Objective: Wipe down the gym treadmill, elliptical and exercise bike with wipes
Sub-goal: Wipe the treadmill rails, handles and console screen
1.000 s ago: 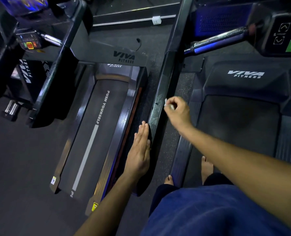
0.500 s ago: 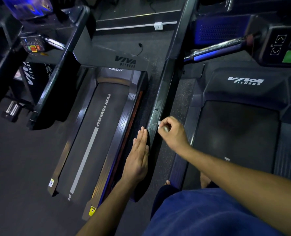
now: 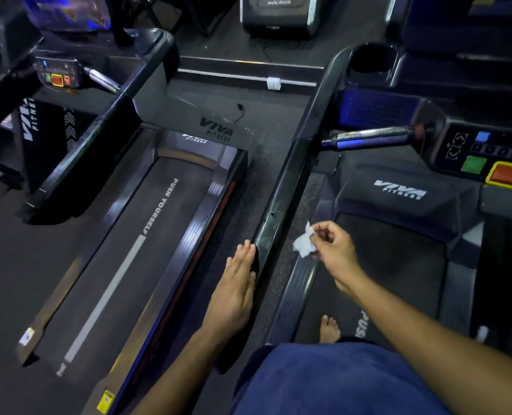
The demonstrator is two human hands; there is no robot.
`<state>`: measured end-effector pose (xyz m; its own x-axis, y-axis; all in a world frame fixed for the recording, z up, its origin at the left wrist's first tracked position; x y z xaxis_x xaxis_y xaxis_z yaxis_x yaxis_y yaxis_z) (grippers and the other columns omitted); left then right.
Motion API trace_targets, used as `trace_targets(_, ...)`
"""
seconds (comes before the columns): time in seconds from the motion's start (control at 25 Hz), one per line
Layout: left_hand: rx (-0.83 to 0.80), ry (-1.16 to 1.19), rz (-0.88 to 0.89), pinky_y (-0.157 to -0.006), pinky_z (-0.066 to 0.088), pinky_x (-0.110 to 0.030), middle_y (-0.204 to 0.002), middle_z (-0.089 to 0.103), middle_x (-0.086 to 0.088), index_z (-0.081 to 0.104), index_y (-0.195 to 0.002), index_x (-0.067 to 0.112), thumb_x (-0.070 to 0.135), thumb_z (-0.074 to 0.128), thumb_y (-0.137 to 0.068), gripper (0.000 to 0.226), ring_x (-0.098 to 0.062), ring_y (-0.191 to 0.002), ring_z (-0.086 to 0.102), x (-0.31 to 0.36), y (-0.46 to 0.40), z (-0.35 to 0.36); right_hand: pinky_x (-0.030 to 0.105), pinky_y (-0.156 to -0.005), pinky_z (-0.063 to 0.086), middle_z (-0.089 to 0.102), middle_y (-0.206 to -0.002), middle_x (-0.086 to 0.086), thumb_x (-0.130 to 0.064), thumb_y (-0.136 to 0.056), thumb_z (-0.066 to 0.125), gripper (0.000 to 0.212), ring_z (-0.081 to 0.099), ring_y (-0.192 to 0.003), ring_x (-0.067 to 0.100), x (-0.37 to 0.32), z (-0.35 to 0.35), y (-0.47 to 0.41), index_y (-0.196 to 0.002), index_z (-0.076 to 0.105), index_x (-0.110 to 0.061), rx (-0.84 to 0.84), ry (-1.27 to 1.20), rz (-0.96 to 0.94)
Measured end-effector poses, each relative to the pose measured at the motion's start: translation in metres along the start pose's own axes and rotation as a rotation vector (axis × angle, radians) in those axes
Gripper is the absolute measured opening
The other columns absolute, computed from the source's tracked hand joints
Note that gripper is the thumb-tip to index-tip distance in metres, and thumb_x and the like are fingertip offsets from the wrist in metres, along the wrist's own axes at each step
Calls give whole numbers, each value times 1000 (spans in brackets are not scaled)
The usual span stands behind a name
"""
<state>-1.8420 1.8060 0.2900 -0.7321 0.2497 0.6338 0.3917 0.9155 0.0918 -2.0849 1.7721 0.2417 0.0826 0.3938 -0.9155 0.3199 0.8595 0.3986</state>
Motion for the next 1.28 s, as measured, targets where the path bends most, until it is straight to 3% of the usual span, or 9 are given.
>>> trace_targets(0.16, 189, 78, 55, -124, 26, -32, -158, 41, 8, 46, -152, 23, 17, 51, -105, 47, -1, -146, 35, 21, -5, -9, 20, -54, 53, 64, -90, 10, 13, -92, 53, 24, 65, -72, 11, -39, -10, 34, -97, 65, -7, -184, -288, 107)
trace_targets(0.24, 265, 179, 81, -108, 45, -26, -138, 58, 10, 56, -142, 21, 12, 57, -102, 40, -1, -129, 53, 36, -9, -11, 18, -55, 51, 65, -90, 9, 13, -90, 56, 24, 66, -69, 8, -59, -14, 52, -107, 62, -3, -272, -394, 105)
trace_targets(0.32, 267, 341, 42, -94, 52, -21, -122, 67, 11, 61, -134, 21, 13, 61, -101, 34, -1, -113, 63, 50, -14, -11, 20, -59, 53, 67, -90, 7, 8, -81, 71, 30, 66, -73, 10, -70, -18, 64, -107, 63, -6, -292, -337, 37)
trace_targets(0.44, 147, 598, -21, -83, 54, -21, -109, 73, 7, 65, -129, 22, 18, 67, -98, 32, -6, -99, 70, 68, -20, -10, 25, -68, 55, 72, -90, 6, 0, -78, 79, 27, 67, -80, 13, -73, -23, 80, -101, 67, -9, -239, -84, -80)
trace_targets(0.6, 34, 793, -49, -77, 59, -27, -103, 75, -1, 69, -119, 20, 16, 78, -89, 32, -14, -89, 73, 85, -19, -7, 27, -77, 57, 76, -96, 11, -1, -85, 76, 19, 70, -86, 17, -78, -25, 94, -102, 70, -5, -242, 11, -166)
trace_targets(0.76, 61, 828, -128, -71, 57, -25, -88, 75, -2, 71, -109, 17, 2, 79, -86, 29, -13, -75, 70, 88, -22, 3, 31, -80, 59, 76, -97, 9, -2, -84, 76, 18, 73, -90, 22, -84, -27, 85, -100, 75, -9, -282, 81, -229)
trace_targets(1.04, 44, 653, -197, -82, 56, -34, -98, 77, 2, 76, -104, 23, 15, 66, -95, 15, -19, -90, 72, 117, -53, 16, 21, -70, 53, 77, -83, 4, -6, -84, 79, 9, 69, -75, 9, -115, -79, 38, -89, 79, -13, -428, 194, -296)
trace_targets(1.16, 58, 617, -234, -75, 51, -24, -94, 76, 2, 77, -99, 20, 9, 64, -95, 17, -8, -82, 68, 132, -64, 23, 20, -68, 52, 75, -81, 6, -8, -84, 79, 8, 65, -71, 9, -116, -104, 18, -90, 78, -13, -463, 171, -251)
trace_targets(1.28, 92, 609, -287, -76, 50, -27, -94, 75, 3, 77, -95, 24, 20, 63, -89, 16, -8, -83, 67, 145, -70, 32, 19, -66, 50, 74, -81, 3, 3, -86, 72, 17, 62, -72, 11, -115, -121, 4, -89, 77, -13, -531, 118, -138)
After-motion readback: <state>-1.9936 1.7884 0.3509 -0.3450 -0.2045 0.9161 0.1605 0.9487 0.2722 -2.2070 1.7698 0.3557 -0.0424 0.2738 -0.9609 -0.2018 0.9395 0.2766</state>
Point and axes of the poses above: each hand's wrist, its own y-axis away from the middle knuckle, its own z-axis out of the palm, x = y × z, the point moved 2 cm from there along -y, towards the middle knuckle
